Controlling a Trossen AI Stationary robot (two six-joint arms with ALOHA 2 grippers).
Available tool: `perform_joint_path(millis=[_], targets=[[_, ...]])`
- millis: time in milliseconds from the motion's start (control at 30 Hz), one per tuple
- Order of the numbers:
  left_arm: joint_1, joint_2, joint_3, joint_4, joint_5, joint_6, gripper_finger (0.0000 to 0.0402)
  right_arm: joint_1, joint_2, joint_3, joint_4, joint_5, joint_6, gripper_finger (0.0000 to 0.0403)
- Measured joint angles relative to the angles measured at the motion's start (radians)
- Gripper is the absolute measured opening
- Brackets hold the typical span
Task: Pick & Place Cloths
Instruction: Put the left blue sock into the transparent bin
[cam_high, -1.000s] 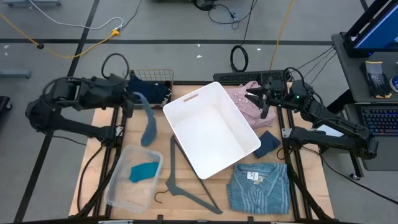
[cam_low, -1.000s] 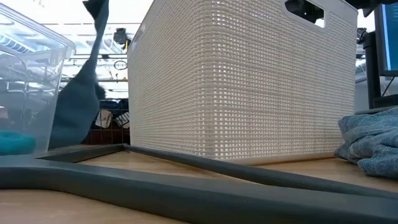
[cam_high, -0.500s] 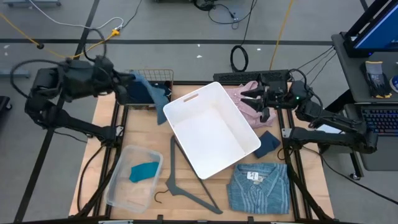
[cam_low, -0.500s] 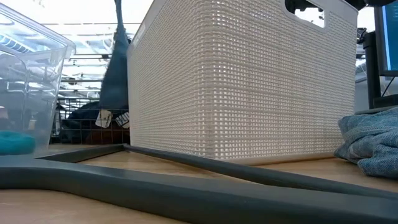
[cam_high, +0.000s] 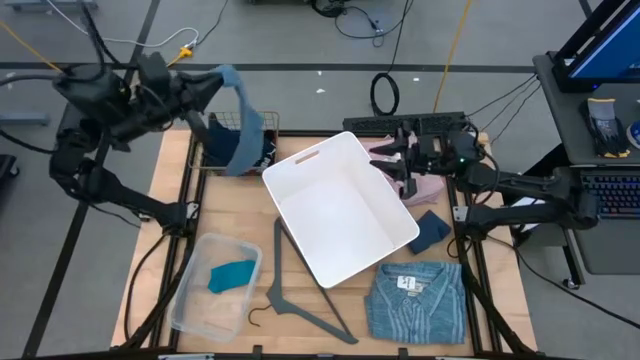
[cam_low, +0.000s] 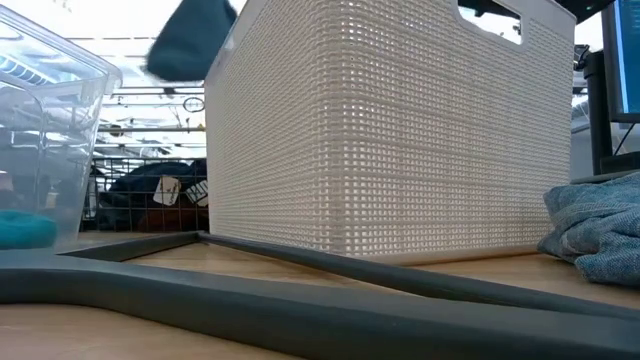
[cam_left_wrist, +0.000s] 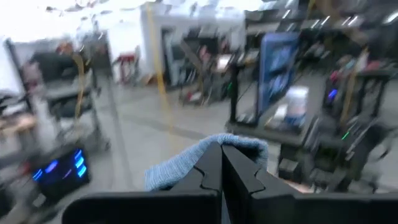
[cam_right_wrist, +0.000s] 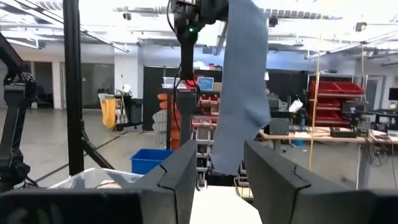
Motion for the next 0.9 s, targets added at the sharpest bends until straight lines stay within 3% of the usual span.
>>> perform_joint_path(millis=[367,633,900], targets=[[0.000,0.068,0.000,0.320,0.299,-0.002,0.0000,0.058,0.156,0.190,-0.018,-0.079,-0.001,0.0138],[-0.008,0.113,0.000,0.463,0.496,-0.068,0.0000,0.069,0.257,0.384,-0.137,-0.179,0.075,0.0231],[-0.061,0.129,0.001,0.497,0.517,-0.065,0.0000,0.086,0.324,0.476,-0.139,-0.233,0.241,0.0303]])
